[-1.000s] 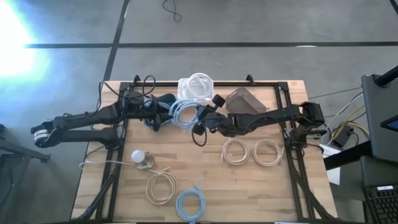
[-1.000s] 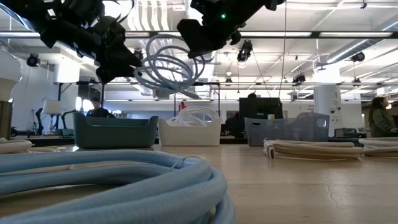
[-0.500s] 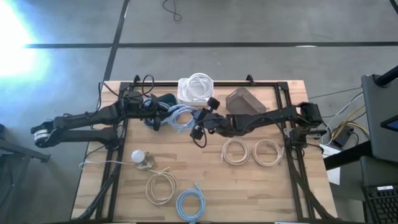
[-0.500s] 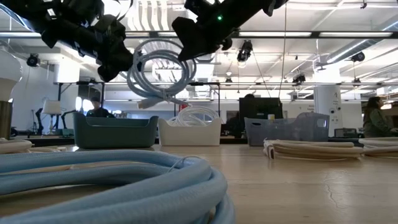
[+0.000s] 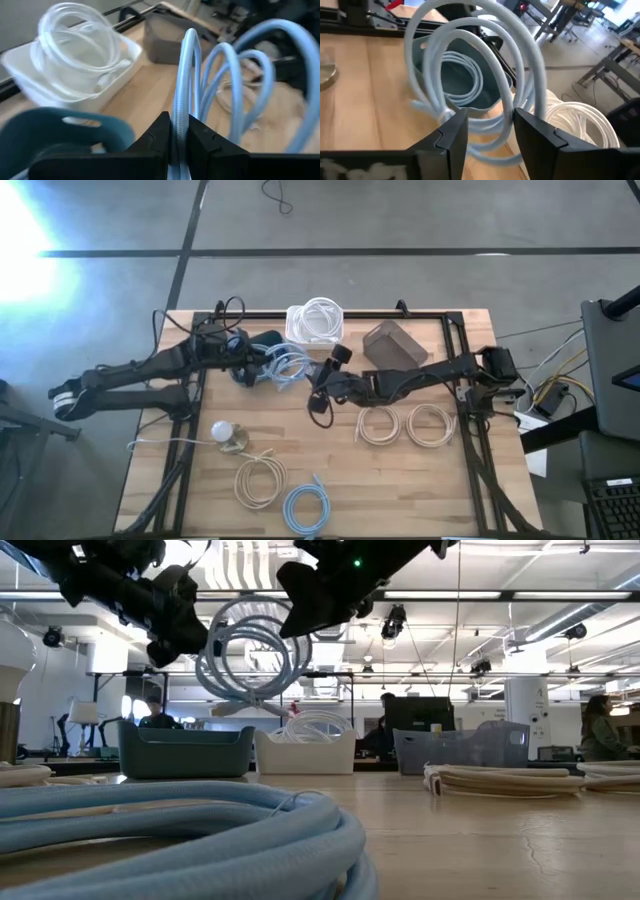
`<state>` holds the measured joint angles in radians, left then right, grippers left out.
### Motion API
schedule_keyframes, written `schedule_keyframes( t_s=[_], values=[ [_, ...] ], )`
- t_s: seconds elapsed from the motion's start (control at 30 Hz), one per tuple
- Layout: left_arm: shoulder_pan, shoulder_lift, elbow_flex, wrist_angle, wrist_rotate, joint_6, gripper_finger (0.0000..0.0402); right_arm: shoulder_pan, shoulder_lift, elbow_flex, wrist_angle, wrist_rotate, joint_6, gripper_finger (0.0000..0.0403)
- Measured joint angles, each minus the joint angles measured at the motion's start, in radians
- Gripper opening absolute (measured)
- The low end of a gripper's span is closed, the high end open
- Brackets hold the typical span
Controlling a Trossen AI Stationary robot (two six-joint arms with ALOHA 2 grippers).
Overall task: Sort HDMI cables
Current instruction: Put the top blue HDMI cable into the blue bin
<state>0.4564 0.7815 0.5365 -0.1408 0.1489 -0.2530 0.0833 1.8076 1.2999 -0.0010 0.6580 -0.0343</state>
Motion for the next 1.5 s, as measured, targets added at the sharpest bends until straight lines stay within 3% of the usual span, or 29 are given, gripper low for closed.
schedule_keyframes(
  t_s=[0.23,0.47,0.57,0.73,0.9,1.07,1.3,1.5],
  values=[
    [0.001,-0.008,0.121,-0.159,-0.069,0.098,0.0039,0.034,-0.003,0.000,-0.006,0.148,-0.028,0.0167],
    [0.033,-0.014,0.298,-0.440,-0.248,0.216,0.0040,0.043,-0.028,0.000,-0.086,0.154,-0.021,0.0169],
    [0.054,-0.016,0.323,-0.512,-0.271,0.230,0.0040,0.043,-0.034,0.000,-0.105,0.156,-0.020,0.0169],
    [0.079,-0.015,0.260,-0.491,-0.263,0.228,0.0041,0.043,-0.034,0.000,-0.109,0.156,-0.023,0.0169],
    [0.129,-0.013,0.131,-0.334,-0.161,0.194,0.0041,0.043,-0.034,0.000,-0.123,0.156,-0.014,0.0169],
    [0.207,-0.013,0.043,-0.260,-0.149,0.176,0.0041,0.043,-0.033,0.000,-0.131,0.155,-0.002,0.0169],
    [0.298,-0.007,-0.028,-0.249,0.013,0.148,0.0042,0.042,-0.032,0.000,-0.132,0.155,0.001,0.0169],
    [0.312,-0.006,-0.069,-0.254,-0.061,0.188,0.0056,0.041,-0.032,0.000,-0.132,0.155,0.001,0.0169]
  ],
)
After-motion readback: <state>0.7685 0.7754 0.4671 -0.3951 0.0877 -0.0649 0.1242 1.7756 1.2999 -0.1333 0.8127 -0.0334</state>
